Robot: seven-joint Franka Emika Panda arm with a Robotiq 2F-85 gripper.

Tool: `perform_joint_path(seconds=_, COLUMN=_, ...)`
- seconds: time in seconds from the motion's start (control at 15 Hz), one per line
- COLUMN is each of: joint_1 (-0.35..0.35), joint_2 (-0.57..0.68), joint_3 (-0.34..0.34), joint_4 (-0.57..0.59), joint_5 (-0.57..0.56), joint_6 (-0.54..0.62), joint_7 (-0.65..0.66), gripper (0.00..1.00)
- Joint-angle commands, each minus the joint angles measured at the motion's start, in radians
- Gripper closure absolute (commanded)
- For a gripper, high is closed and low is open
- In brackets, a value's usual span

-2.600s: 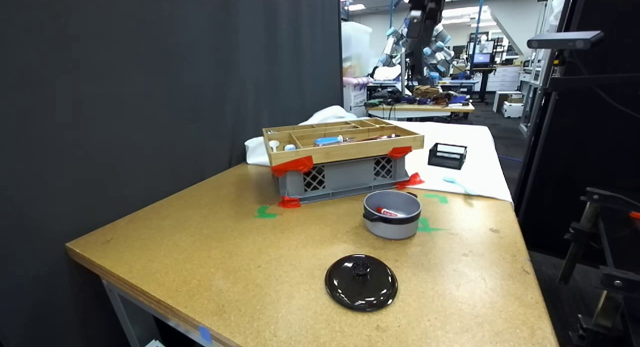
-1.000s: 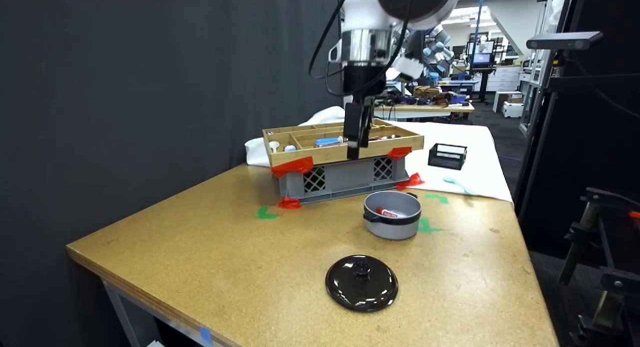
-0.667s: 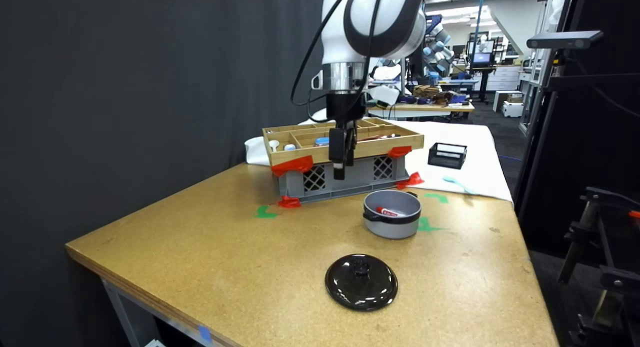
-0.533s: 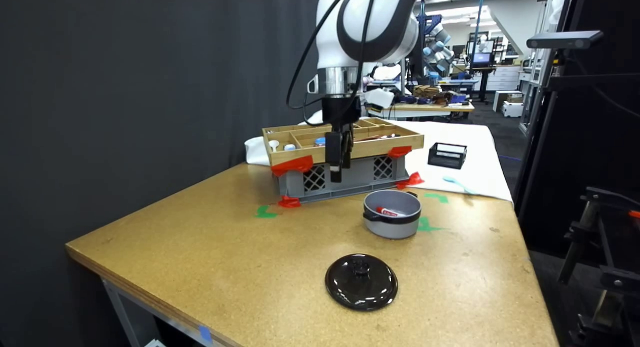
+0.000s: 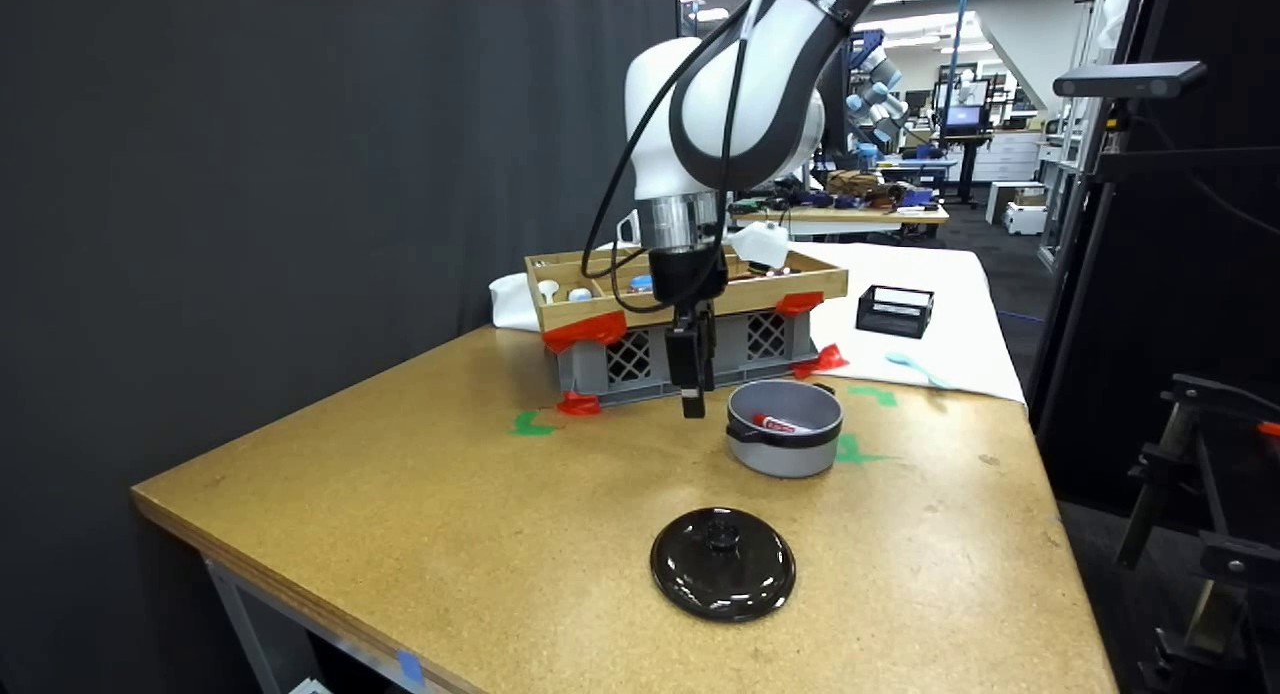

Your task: Move the gray pot closer to the blue spoon

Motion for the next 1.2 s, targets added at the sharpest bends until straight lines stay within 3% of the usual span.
perform_joint_path(seconds=0.0, joint_1=-0.005, joint_2=0.025, joint_3=0.004, joint_4=0.019, joint_5=-0.018, joint_6=-0.015, joint_7=-0.011, gripper=0.57)
perform_joint_path(seconds=0.4, joint_1=-0.004, joint_2=0.05, joint_3=0.015, joint_4=0.023, joint_5=-0.019, joint_6=-0.014, joint_7=-0.029, gripper=0.99)
perform_joint_path(seconds=0.73, joint_1=0.001, joint_2=0.033, joint_3=0.025, joint_4=-0.015, joint_5=-0.014, joint_6=-0.004, joint_7=-0.032, gripper=1.0)
perform_joint_path(seconds=1.13, joint_1=-0.02, joint_2=-0.02, joint_3=0.014, joint_4=-0.15, joint_5=-0.002, joint_6=0.058, joint_7=-0.01, gripper=1.0)
